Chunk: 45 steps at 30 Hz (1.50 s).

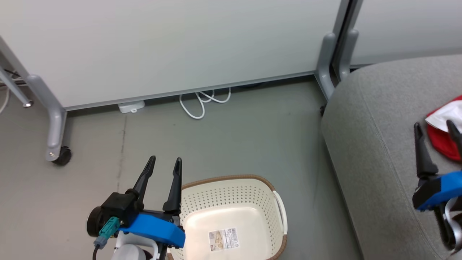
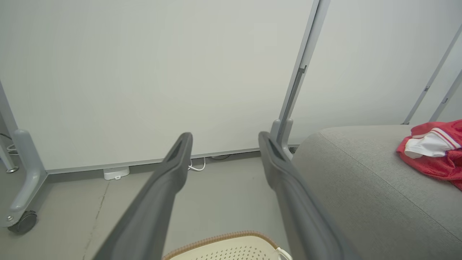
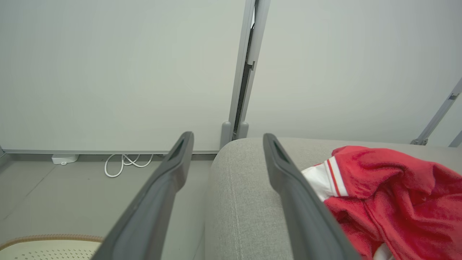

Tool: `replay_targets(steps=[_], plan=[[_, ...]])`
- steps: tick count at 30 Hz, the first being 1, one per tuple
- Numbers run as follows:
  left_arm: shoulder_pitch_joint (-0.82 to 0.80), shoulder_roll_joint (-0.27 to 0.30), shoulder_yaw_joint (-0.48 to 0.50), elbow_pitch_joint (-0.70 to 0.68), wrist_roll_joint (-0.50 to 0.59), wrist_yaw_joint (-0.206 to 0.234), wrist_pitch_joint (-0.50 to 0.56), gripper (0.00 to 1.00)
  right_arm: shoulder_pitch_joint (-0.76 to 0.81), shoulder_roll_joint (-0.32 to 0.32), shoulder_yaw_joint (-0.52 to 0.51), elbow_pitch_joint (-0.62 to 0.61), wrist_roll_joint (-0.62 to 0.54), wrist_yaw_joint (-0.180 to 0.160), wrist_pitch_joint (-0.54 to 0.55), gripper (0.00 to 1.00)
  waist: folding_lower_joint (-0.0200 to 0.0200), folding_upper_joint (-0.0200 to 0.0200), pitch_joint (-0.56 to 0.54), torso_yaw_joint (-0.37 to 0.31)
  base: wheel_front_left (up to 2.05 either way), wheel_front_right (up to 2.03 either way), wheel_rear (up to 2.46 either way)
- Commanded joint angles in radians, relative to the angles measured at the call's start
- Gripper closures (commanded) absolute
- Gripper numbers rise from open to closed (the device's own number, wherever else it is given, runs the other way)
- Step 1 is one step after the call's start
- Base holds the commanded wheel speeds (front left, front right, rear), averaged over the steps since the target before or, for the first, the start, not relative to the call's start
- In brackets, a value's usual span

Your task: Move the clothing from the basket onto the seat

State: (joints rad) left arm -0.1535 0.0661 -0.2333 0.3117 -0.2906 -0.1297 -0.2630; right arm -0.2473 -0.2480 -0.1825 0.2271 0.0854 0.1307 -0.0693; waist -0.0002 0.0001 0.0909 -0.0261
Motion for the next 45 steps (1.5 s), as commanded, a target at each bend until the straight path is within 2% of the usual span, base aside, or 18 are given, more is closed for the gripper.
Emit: replay_targets(steps=[1,9,20,30,45], plan=[[0.015,0.000,0.013,0.006,0.004,-0.001,-0.003,0.00,0.037,0.014,0.004,-0.021,-0.007,0.000,0.005,0.00,0.0002,-0.0001,-0.028,0.031,0.00,0.00,0.00],[0.054,0.000,0.073,0.024,0.019,-0.001,-0.003,0.00,0.165,0.086,0.061,-0.128,-0.011,0.000,-0.012,0.00,0.0002,-0.0001,-0.062,0.077,0.00,0.00,0.00],[0.081,0.001,0.121,0.035,0.031,-0.001,-0.003,0.00,0.243,0.156,0.090,-0.103,-0.005,0.000,-0.046,0.00,0.0002,-0.0001,-0.082,0.109,0.00,0.00,0.00],[0.073,0.005,0.118,0.066,0.021,-0.001,-0.003,0.00,0.250,0.184,0.100,-0.057,0.018,0.000,-0.065,0.00,0.0002,-0.0001,-0.089,0.124,0.00,0.00,0.00],[0.068,0.005,0.124,0.088,0.019,-0.001,-0.003,0.00,0.234,0.193,0.110,-0.040,0.005,0.000,-0.071,0.00,0.0002,-0.0001,-0.086,0.113,0.00,0.00,0.00]])
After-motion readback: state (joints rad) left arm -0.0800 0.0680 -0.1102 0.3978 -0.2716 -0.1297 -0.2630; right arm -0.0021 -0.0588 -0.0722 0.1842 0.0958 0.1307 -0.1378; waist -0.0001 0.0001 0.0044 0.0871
